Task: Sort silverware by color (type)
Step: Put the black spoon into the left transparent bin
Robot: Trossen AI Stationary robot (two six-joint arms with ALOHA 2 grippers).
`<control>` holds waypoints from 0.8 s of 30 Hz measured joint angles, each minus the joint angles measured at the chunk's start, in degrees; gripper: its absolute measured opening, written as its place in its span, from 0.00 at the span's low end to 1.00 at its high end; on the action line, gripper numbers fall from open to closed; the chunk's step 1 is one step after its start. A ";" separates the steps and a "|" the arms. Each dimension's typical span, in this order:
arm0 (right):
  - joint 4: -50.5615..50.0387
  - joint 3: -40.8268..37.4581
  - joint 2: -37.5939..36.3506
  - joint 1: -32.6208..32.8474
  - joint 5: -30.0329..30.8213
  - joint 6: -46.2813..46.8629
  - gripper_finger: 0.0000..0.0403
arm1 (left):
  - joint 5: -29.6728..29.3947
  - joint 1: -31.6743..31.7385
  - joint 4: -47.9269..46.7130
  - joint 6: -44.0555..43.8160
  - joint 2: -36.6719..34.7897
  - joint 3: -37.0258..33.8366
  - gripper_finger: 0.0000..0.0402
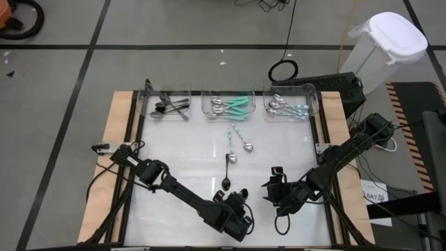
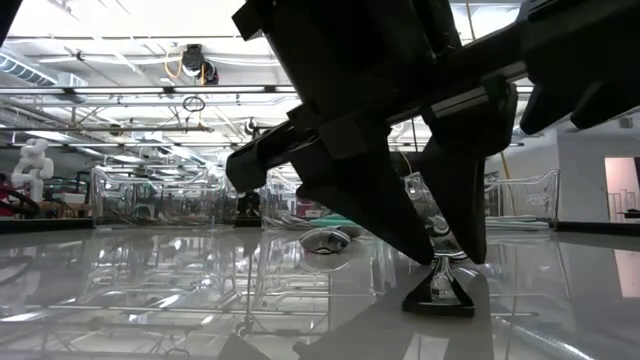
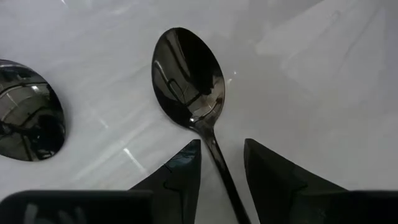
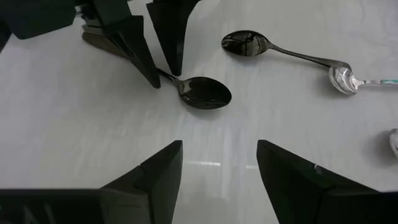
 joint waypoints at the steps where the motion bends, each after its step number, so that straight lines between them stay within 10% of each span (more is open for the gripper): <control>1: 0.04 0.00 0.00 0.00 0.04 -0.02 0.50 | 0.26 0.00 0.02 0.39 0.00 0.00 0.31; 12: 0.04 0.00 0.00 0.00 0.09 -0.32 0.50 | 1.03 0.46 -0.04 4.19 0.09 -0.02 0.03; 24: -4.21 1.67 0.00 0.23 0.14 -0.78 0.50 | -0.05 0.51 -4.56 8.99 0.59 3.49 0.01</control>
